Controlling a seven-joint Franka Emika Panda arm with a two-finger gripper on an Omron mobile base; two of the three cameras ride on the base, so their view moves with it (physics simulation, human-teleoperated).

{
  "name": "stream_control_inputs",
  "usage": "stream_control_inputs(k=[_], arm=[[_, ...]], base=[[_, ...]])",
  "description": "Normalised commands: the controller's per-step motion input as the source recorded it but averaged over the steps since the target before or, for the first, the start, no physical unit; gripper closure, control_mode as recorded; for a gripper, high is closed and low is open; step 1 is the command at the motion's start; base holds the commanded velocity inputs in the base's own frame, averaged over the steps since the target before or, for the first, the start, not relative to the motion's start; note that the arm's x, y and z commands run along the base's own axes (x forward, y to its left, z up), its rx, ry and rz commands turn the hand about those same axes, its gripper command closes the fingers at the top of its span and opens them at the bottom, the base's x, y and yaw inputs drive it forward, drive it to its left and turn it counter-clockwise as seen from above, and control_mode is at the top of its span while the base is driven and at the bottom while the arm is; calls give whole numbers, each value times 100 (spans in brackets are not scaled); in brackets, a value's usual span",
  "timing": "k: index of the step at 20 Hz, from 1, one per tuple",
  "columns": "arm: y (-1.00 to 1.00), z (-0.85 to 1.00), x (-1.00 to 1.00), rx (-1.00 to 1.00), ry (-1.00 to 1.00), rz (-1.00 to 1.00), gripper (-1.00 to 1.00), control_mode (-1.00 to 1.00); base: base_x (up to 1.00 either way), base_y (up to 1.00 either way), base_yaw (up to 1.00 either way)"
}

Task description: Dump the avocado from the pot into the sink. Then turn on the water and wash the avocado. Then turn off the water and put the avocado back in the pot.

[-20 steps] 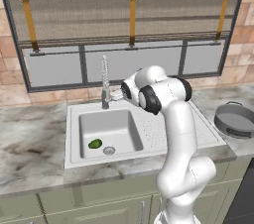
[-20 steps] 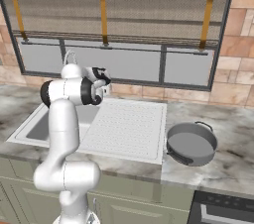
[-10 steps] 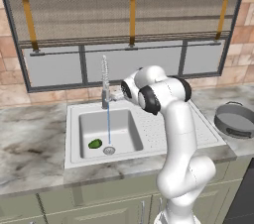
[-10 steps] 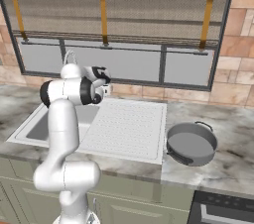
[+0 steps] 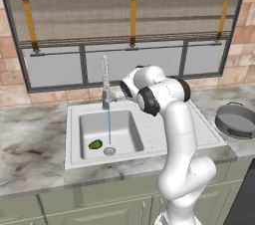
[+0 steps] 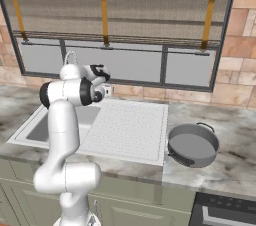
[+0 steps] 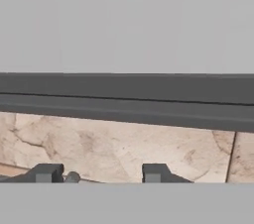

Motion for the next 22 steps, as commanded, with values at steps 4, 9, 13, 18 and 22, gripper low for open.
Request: stream_control_inputs(k=[4,9,13,18,22], arm=[[-66,6,0,9,0,0,-100,-100],[-67,42,-21,14,-2,0,-100,-100],[-53,73,-8,17,-4,0,-100,-100],[-37,92,0,19,-3,0,-100,-100],[-45,83,0,17,0,0,-100,-100]], base=[[0,0,0],[0,0,0],[0,0,0],[0,0,0],[0,0,0]])
